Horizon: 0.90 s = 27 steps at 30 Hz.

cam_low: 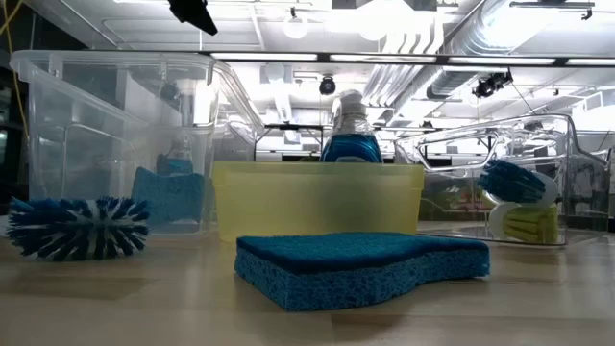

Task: Pick & Place Kitchen Sink Supplies
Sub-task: Put the blue sponge into the white bin

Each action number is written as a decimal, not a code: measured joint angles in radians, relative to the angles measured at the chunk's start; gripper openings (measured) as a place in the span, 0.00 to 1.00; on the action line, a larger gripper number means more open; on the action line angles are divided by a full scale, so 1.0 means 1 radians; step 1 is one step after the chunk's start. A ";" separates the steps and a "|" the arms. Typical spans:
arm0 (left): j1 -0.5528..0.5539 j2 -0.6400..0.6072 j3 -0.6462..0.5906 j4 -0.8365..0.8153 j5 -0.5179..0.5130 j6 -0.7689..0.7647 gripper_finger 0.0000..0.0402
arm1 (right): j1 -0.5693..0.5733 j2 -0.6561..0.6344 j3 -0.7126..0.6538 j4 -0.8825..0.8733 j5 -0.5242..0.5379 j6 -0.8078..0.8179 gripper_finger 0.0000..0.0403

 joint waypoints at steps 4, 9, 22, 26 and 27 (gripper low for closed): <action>0.000 0.000 0.000 0.000 0.000 -0.003 0.34 | -0.001 0.002 0.000 0.010 0.011 0.002 0.46; 0.000 0.000 0.000 0.000 -0.001 -0.003 0.34 | -0.002 0.003 0.000 0.023 0.015 0.004 0.32; 0.000 0.000 0.000 0.000 -0.001 -0.003 0.34 | -0.009 0.007 -0.002 0.084 0.081 0.054 0.02; 0.000 0.000 0.000 0.000 0.001 -0.004 0.34 | -0.014 0.006 0.002 0.079 0.083 0.068 0.01; 0.000 0.000 0.000 0.000 0.001 -0.004 0.34 | -0.016 0.002 0.002 0.078 0.083 0.068 0.01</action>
